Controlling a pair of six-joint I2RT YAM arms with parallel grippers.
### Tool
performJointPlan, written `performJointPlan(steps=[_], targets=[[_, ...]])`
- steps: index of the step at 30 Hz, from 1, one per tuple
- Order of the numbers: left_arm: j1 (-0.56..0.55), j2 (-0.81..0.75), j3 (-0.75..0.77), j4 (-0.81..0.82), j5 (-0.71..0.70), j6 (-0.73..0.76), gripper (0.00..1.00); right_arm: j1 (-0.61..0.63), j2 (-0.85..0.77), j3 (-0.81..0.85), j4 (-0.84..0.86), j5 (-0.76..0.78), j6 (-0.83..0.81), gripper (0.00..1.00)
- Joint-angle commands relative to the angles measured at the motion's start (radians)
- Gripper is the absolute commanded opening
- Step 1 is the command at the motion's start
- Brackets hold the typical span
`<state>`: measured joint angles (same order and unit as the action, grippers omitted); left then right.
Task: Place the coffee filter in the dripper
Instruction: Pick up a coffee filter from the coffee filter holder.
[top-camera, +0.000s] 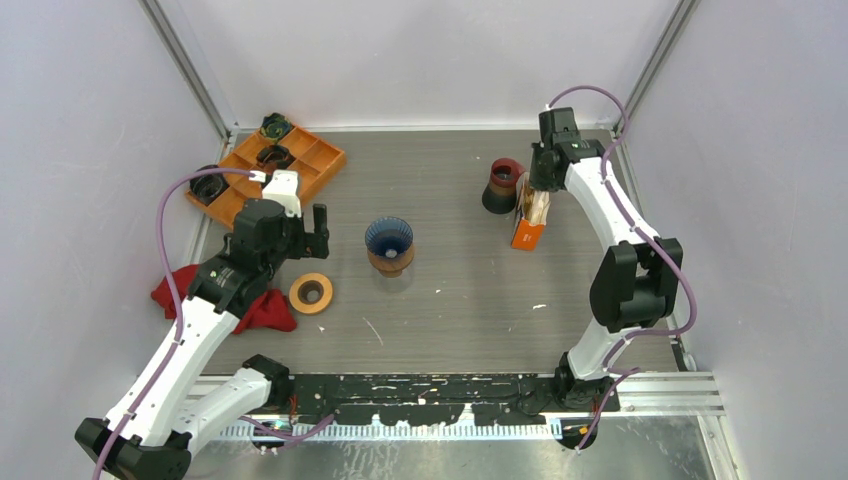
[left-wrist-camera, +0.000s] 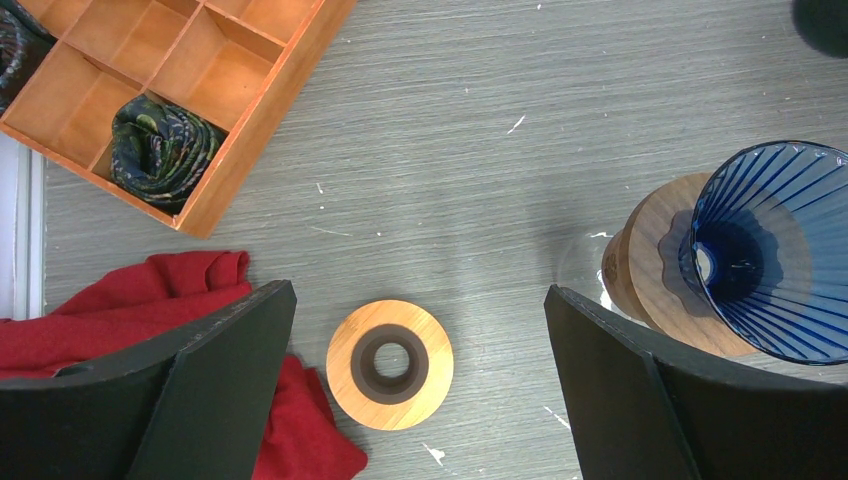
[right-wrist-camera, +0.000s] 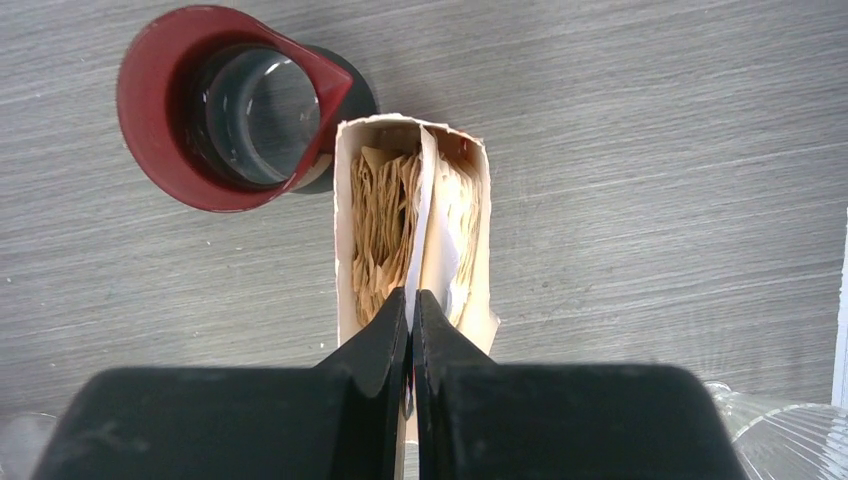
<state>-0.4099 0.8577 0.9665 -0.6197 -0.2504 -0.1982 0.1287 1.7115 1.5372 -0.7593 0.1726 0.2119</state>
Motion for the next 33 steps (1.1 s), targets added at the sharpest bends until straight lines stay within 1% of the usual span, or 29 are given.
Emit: performJointPlan(steps=[1,6,17,22,25,29,33], targets=[[0.006,-0.015,0.004,0.057,0.005,0.005,0.99,-0.003,-0.058,0.063,0.008,-0.008,-0.007,0.08],[0.007,-0.016,0.003,0.056,0.005,0.005,0.99,-0.004,-0.065,0.075,0.006,-0.009,-0.010,0.06],[0.006,-0.020,0.011,0.053,0.029,-0.006,0.99,-0.003,-0.169,0.116,-0.018,-0.054,-0.006,0.01],[0.006,-0.019,0.041,0.052,0.102,-0.033,0.99,0.002,-0.235,0.114,-0.025,-0.096,-0.012,0.01],[0.006,-0.020,0.073,0.047,0.162,-0.046,0.99,0.005,-0.284,0.111,-0.025,-0.148,-0.020,0.01],[0.006,-0.013,0.112,0.042,0.239,-0.068,0.99,0.011,-0.337,0.098,-0.021,-0.251,-0.017,0.01],[0.006,0.004,0.150,0.039,0.348,-0.096,0.99,0.023,-0.390,0.067,0.017,-0.375,-0.002,0.01]])
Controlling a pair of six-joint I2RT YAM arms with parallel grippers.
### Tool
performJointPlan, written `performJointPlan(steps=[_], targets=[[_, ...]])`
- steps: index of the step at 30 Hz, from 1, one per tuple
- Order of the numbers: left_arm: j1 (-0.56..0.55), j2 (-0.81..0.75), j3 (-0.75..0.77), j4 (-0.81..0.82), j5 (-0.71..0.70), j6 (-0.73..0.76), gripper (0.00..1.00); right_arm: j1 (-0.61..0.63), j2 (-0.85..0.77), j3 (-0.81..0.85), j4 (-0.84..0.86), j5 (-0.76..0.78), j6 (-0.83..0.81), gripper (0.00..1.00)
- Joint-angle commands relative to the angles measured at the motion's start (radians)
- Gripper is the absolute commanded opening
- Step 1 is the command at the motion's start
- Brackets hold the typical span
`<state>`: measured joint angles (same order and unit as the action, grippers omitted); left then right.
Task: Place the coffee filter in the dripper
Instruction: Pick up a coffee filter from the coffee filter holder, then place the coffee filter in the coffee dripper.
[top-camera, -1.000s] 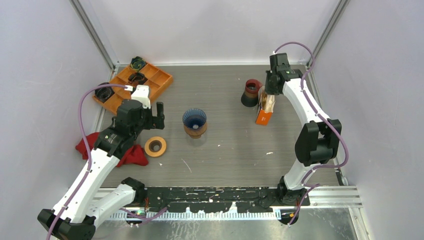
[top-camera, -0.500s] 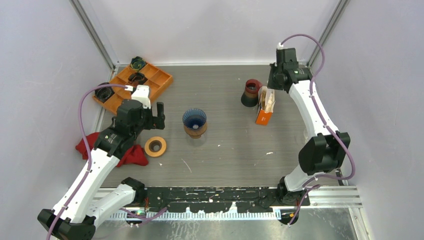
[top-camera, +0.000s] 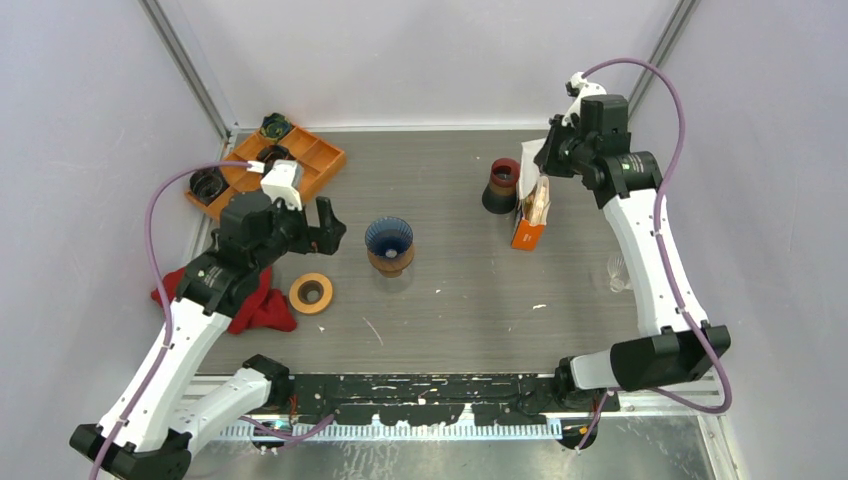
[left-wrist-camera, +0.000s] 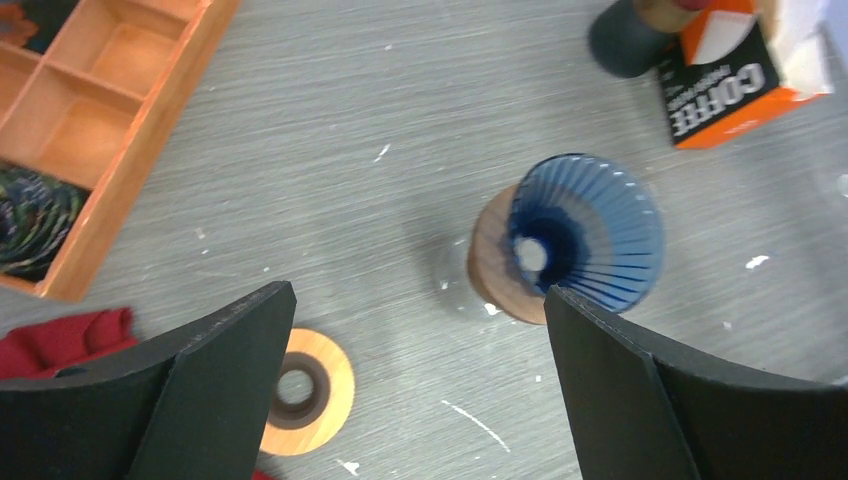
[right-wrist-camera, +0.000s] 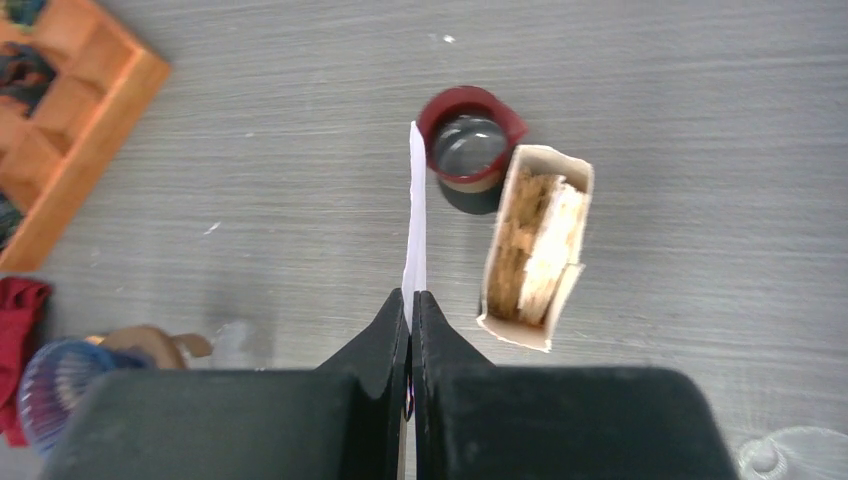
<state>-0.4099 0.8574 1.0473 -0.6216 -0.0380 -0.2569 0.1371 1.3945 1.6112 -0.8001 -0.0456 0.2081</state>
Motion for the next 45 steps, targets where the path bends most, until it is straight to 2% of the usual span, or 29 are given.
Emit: performJointPlan(steps=[1,7,17,30,37,45], targets=[[0.006,0.011,0.078,0.046,0.160,-0.044,0.99,0.024,-0.083,-0.013,0.068,-0.189,0.005,0.01],[0.007,0.061,0.123,0.094,0.323,-0.116,0.99,0.091,-0.116,-0.036,0.109,-0.323,0.022,0.01],[0.006,0.143,0.123,0.267,0.526,-0.262,0.99,0.243,-0.137,-0.114,0.215,-0.491,0.042,0.01],[0.006,0.229,0.174,0.297,0.593,-0.300,1.00,0.328,-0.130,-0.127,0.264,-0.543,-0.005,0.01],[0.006,0.285,0.232,0.256,0.646,-0.177,0.97,0.370,-0.109,-0.116,0.257,-0.623,-0.089,0.01],[0.006,0.354,0.326,0.178,0.836,0.068,0.91,0.393,-0.080,-0.086,0.212,-0.689,-0.194,0.01]])
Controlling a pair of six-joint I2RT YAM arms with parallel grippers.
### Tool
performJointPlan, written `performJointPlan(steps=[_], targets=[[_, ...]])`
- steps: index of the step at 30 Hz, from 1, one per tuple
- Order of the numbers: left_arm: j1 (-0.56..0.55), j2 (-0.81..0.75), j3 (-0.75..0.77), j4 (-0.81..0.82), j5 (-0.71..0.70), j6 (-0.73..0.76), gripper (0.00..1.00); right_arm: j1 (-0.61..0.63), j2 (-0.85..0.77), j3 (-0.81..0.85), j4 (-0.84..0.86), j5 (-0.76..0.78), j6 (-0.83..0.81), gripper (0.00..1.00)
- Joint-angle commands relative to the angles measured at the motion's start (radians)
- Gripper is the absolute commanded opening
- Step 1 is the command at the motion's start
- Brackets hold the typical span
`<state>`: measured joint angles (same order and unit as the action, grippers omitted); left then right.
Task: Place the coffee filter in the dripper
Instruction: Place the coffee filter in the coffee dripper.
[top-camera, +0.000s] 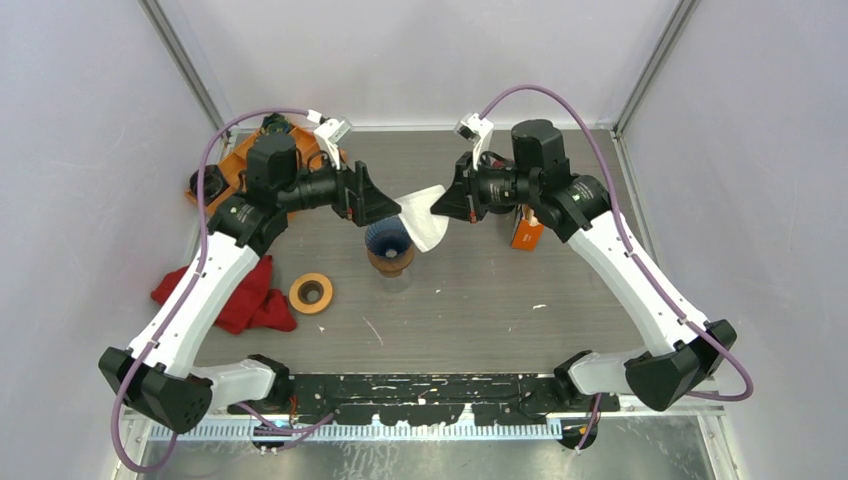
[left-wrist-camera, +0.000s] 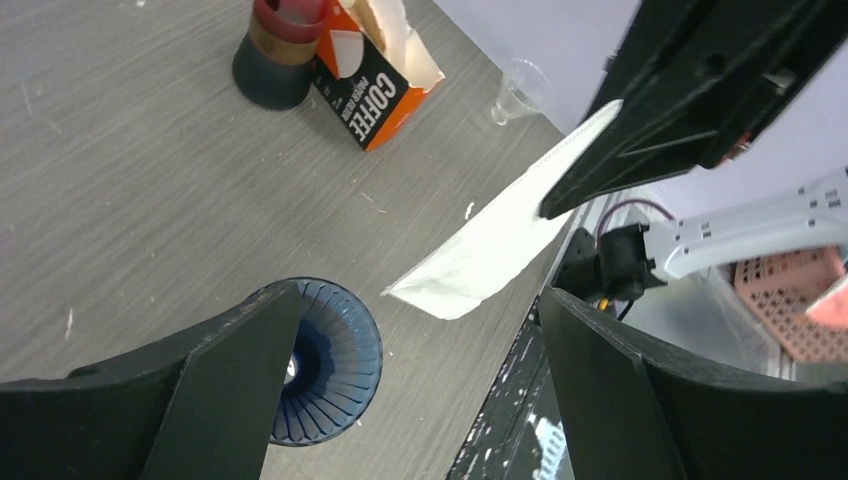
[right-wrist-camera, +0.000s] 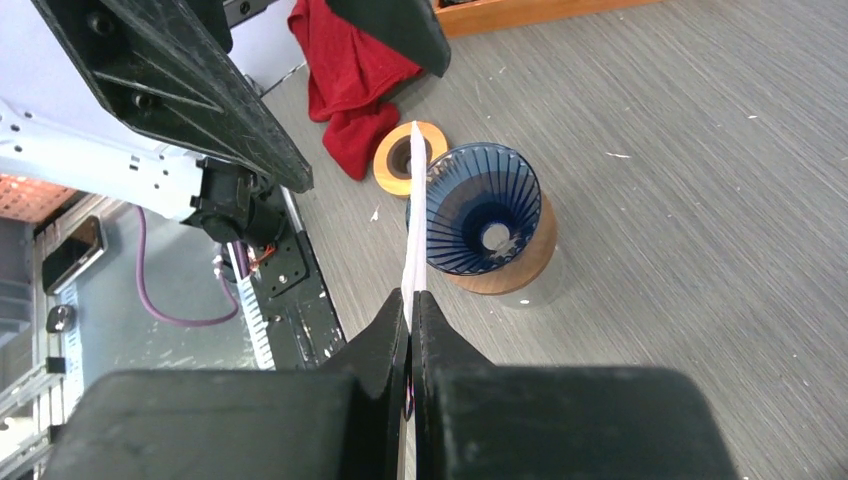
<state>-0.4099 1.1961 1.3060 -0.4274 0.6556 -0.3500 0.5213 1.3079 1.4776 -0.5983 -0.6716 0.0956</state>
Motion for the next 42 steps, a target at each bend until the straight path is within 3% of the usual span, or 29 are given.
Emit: performJointPlan(steps=[1,7,17,33,42], targets=[[0.006,0.023,0.077,-0.025,0.169,0.186,0.91,0.011,0.011,0.052,0.002,-0.075,-0.095,0.01],[0.004,0.063,0.108,-0.025,0.334,0.233,0.88,0.021,0.013,0.063,-0.012,-0.114,-0.191,0.02],[-0.028,0.131,0.160,-0.091,0.424,0.337,0.74,0.047,0.043,0.112,-0.034,-0.156,-0.278,0.02],[-0.034,0.107,0.143,-0.127,0.468,0.412,0.00,0.053,0.030,0.092,-0.035,-0.140,-0.324,0.03],[-0.034,0.090,0.121,-0.165,0.430,0.468,0.00,0.044,-0.027,0.063,-0.041,-0.115,-0.352,0.25]])
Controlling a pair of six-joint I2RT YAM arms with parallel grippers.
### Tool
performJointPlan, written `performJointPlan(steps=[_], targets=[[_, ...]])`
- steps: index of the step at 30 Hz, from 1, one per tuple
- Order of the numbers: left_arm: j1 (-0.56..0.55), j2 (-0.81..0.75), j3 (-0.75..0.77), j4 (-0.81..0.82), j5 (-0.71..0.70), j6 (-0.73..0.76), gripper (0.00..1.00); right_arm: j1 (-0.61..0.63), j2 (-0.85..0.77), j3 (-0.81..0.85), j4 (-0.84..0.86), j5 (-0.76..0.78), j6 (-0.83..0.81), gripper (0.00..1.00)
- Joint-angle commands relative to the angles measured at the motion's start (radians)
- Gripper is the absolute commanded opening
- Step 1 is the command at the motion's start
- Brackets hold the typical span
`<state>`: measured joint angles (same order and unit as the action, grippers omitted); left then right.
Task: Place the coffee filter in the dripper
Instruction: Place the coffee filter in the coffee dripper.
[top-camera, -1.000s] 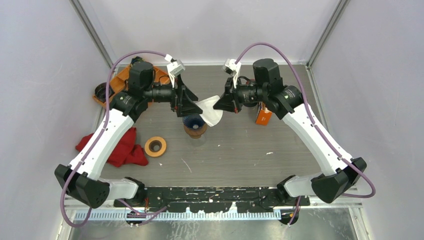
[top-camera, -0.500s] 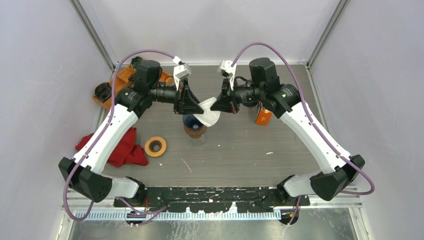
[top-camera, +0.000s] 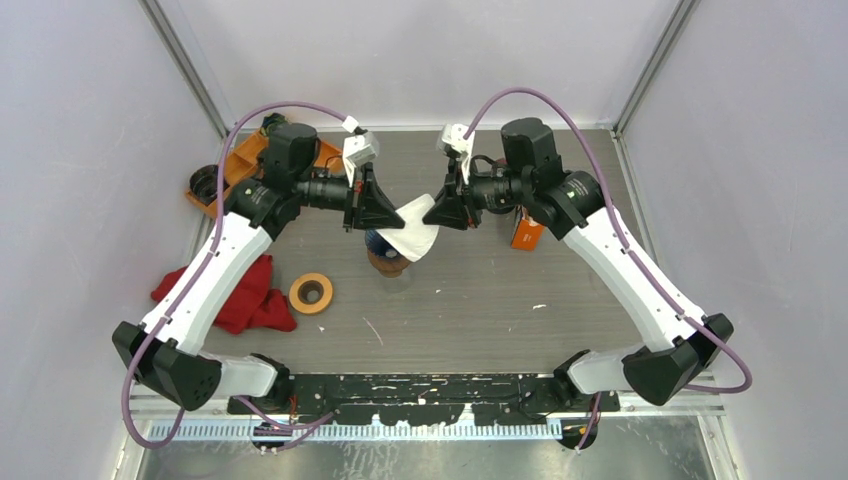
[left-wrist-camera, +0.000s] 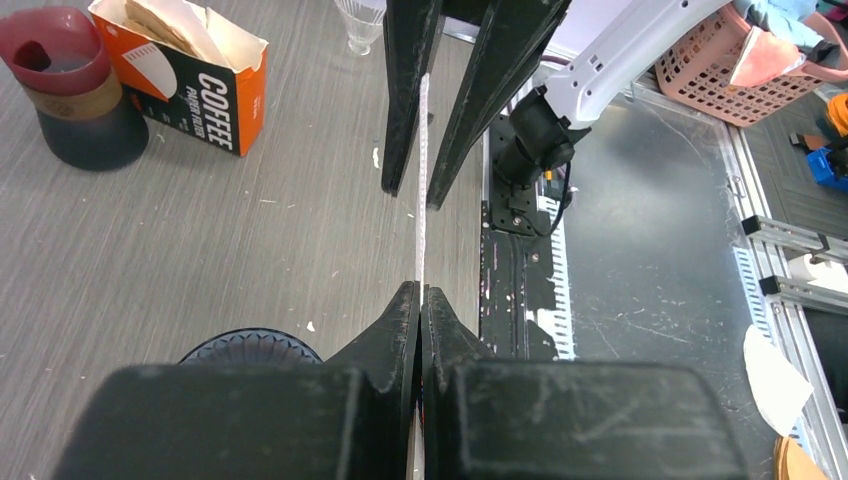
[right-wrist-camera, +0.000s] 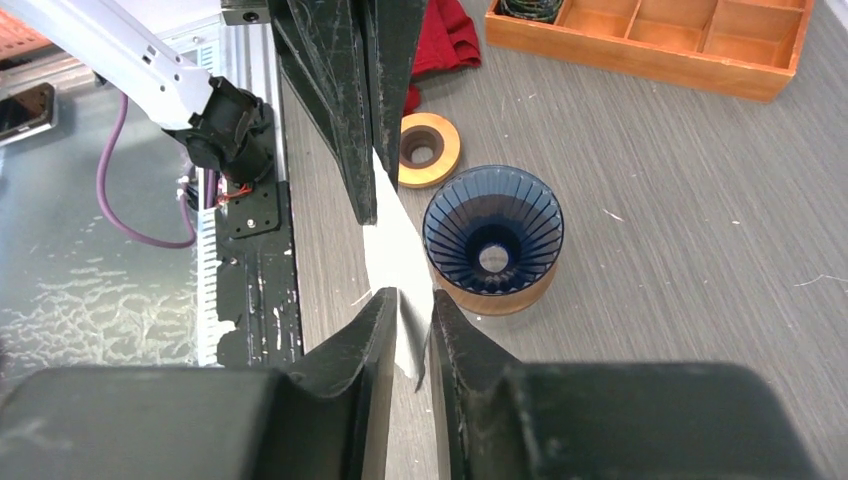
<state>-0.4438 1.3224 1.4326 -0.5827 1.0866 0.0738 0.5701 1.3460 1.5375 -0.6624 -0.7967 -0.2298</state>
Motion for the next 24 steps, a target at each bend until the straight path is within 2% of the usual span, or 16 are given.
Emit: performJointPlan(steps=[1,4,11,18,24], targets=[[0.000,-0.037,-0.007,-0.011,0.000,0.048,0.00,-0.010,-0.074,0.002,0.023,0.013,-0.029,0.27],[0.001,-0.043,-0.015,-0.022,-0.005,0.063,0.00,-0.032,-0.100,-0.006,0.024,0.040,-0.034,0.33],[0.001,-0.045,-0.038,-0.015,-0.019,0.075,0.00,-0.146,-0.154,-0.066,0.089,0.033,0.023,0.40],[0.000,-0.091,-0.070,0.044,-0.008,0.038,0.00,-0.177,-0.157,-0.120,0.127,0.029,0.050,0.42],[0.001,-0.099,-0.104,0.133,0.020,-0.027,0.00,-0.176,-0.122,-0.142,0.157,-0.053,0.079,0.43]])
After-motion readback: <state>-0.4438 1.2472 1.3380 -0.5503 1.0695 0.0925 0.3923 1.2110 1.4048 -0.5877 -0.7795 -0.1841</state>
